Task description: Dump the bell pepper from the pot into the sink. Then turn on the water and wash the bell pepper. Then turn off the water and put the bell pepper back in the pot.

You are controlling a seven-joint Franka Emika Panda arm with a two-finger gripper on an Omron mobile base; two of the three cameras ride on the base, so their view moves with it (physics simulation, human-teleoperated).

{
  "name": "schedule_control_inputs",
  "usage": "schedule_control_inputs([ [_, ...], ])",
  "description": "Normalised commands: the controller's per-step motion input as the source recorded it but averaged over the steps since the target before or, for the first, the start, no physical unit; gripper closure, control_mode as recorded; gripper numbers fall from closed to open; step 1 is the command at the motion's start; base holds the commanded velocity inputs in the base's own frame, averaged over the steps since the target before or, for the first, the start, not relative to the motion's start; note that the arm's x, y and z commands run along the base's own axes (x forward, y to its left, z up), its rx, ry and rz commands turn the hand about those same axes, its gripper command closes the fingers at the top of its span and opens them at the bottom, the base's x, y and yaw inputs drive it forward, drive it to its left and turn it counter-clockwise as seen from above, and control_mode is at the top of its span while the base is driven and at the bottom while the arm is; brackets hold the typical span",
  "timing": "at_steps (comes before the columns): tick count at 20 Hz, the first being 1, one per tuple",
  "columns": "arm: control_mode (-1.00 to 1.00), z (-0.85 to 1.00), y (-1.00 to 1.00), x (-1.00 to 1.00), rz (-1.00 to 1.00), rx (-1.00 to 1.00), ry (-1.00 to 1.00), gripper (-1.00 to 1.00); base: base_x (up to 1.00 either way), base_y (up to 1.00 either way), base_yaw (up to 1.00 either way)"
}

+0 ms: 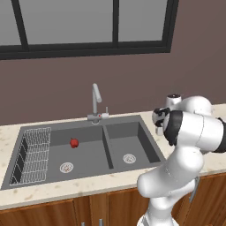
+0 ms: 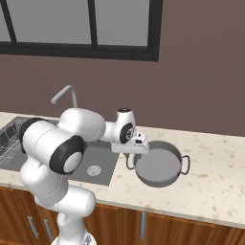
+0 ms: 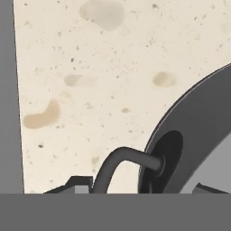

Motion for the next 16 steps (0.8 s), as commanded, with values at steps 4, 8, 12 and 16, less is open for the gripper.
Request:
schedule_control_inputs([
  [4,-1.0,-0.35,-0.1,0.0,0.0,0.02,0.0,1.0,0.0,0.0,0.0],
  [8,-1.0,-0.32,-0.02,0.02,0.02,0.05,0.0,1.0,0.0,0.0,0.0],
  [12,-1.0,-0.26,-0.01,0.0,0.01,0.05,0.0,-1.0,0.0,0.0,0.0],
  [16,-1.0,-0.03,0.0,-0.02,0.0,0.04,-0.02,-1.0,0.0,0.0,0.0],
])
